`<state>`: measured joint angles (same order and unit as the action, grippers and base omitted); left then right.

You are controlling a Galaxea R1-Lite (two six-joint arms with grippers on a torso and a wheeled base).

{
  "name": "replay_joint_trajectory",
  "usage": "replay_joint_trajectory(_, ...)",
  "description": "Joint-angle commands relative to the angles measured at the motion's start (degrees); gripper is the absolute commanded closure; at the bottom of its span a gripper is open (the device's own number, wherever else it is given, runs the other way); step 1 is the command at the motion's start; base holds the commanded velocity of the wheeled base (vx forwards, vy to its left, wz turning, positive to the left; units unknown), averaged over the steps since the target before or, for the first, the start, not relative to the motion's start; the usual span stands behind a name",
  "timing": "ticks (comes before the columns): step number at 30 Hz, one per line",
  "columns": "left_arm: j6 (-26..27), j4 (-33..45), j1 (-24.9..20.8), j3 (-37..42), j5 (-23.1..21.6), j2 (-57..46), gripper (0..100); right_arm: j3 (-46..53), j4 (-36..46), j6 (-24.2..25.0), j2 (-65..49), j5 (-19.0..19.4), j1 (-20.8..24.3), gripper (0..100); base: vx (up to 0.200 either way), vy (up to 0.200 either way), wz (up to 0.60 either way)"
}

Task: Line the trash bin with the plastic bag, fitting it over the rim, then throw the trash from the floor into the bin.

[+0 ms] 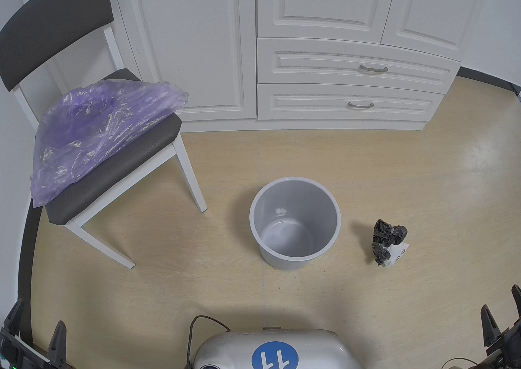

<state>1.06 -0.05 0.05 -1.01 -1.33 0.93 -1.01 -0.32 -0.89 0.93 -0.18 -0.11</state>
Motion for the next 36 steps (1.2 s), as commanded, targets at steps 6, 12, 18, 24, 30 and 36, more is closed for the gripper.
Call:
replay_joint_trajectory(6,-2.2,0.0,0.0,1.0,2.1,-0.9,0,1.0,0.0,1.2,-0.9,-1.0,0.0,0,0.0,0.0,0.0)
replay_joint_trajectory(12,0.2,0.0,0.0,0.9,0.1,-0.9,0,1.0,-0.2,-0.9,-0.9,0.5,0.0,0,0.0,0.0,0.0)
replay_joint_trajectory(18,-3.5,-0.3,0.0,1.0,3.0,-0.9,0,1.0,-0.3,1.2,-0.9,-0.1,0.1,0,0.0,0.0,0.0)
replay_joint_trajectory(24,-6.1,-8.3,-1.0,-9.4,-2.7,2.3,0,-9.3,-7.0,9.0,4.3,1.9,0.7,0,0.0,0.0,0.0)
replay_joint_trajectory(30,-3.3,-6.5,-2.9,-16.7,-3.6,15.3,0,-11.8,-6.3,3.3,15.8,6.1,0.8,0,0.0,0.0,0.0)
replay_joint_trajectory(36,3.2,-7.2,-2.4,-24.1,3.4,33.7,0,-23.5,-6.5,3.0,31.8,6.4,1.3,0,0.0,0.0,0.0)
